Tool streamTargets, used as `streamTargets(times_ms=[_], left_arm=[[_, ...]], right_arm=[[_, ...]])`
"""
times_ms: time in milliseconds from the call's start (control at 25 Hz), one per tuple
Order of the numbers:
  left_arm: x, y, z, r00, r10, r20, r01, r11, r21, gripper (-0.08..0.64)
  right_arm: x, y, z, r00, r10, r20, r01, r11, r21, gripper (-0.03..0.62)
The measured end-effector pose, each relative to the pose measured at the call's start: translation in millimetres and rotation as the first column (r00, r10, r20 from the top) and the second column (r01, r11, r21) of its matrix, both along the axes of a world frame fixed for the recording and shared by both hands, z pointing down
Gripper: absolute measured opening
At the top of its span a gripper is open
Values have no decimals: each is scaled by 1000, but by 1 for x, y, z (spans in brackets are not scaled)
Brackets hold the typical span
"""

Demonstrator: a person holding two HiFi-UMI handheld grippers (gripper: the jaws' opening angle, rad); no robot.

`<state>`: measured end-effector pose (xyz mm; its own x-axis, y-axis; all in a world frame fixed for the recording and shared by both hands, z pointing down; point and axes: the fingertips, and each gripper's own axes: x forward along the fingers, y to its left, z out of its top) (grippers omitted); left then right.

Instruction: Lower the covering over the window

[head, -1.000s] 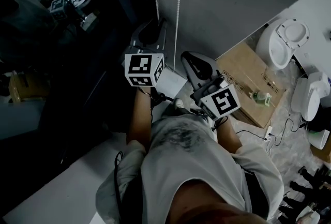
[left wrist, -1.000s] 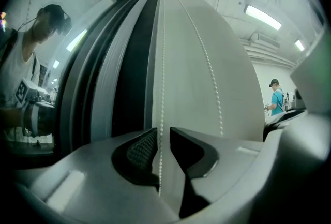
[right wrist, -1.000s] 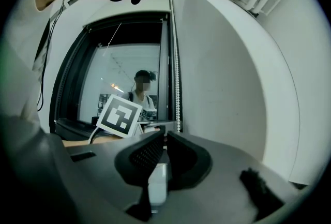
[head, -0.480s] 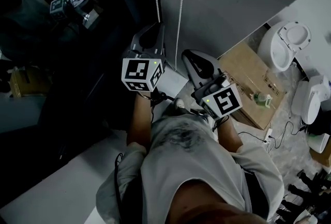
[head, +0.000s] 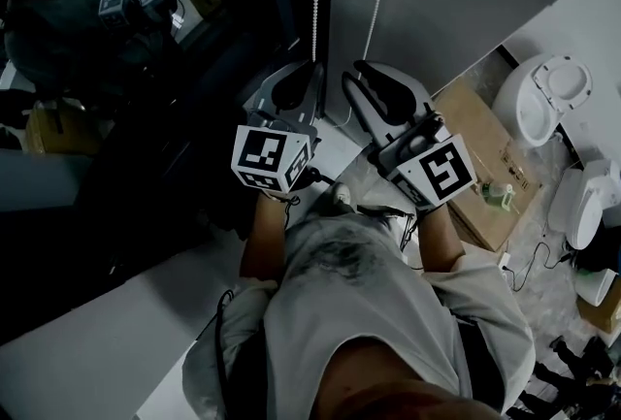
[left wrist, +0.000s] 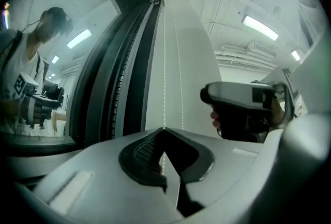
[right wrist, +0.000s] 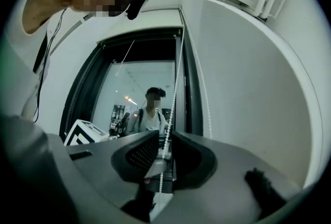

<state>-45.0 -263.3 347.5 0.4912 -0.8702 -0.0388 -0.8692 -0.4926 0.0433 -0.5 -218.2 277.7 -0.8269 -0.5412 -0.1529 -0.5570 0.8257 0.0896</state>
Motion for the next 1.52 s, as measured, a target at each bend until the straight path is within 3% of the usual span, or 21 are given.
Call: streamTargets(times_ms=[200, 480, 840, 1520], left_arm=[[3, 20, 0, 1000, 13, 23, -13, 1000, 7, 8], [8, 46, 5, 999, 32, 23, -32, 999, -5, 8], [8, 72, 12, 999, 48, 10, -48, 999, -9, 8], [0, 103, 9, 999, 39, 4, -39, 999, 6, 8]], right_arm=[[-8, 4, -45, 995, -46, 90, 42, 998, 47, 86], [-18, 8, -85, 993, -82, 89, 69, 988, 141, 89], [-30, 13, -101, 992, -74, 103, 58, 987, 151, 89], [-47, 42, -122, 980, -139, 144, 115, 981, 158, 89]])
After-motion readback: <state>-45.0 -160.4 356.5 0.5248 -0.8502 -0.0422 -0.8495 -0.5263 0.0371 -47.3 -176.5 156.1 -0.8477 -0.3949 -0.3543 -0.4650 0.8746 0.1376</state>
